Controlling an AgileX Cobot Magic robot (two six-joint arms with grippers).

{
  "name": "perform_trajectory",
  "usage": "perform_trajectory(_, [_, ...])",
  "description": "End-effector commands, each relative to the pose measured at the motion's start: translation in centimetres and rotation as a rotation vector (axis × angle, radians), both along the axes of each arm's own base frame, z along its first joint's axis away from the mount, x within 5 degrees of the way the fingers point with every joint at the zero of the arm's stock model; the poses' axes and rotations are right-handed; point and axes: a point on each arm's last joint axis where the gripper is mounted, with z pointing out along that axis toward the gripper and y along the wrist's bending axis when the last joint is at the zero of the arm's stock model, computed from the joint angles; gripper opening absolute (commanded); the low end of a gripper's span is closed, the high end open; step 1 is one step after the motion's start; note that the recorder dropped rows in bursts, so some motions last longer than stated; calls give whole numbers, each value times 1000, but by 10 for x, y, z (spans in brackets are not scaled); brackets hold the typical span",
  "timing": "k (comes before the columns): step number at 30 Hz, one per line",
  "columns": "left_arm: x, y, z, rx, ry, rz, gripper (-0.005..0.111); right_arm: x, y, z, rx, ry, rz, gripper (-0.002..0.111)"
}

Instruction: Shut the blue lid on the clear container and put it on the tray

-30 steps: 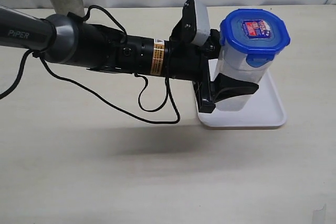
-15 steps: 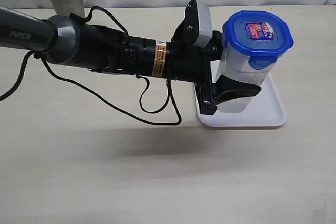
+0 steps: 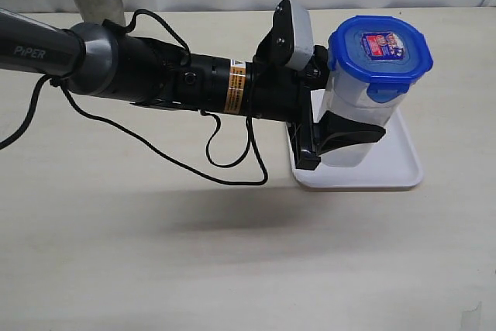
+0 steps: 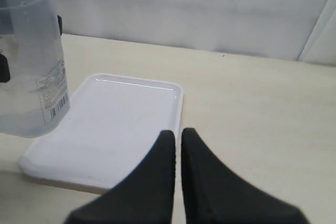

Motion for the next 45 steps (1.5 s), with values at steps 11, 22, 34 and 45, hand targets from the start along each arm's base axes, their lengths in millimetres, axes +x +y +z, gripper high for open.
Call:
perform_trajectory(11, [0,-2,9,-54,6,-2,0,-1,0,-5,65,53,-20,4])
perform_trajectory(22, [0,-2,10,-58,-12,-1,0,-1,0,-5,64,57,-21,4])
perform_trajectory(34, [7,-1,6,-12,-44,68,0,-2,-9,-5,69,52,-184,4])
perform_trajectory(45, [36,-16,12,350,-282,271,0,-2,-9,-5,69,52,-184,4])
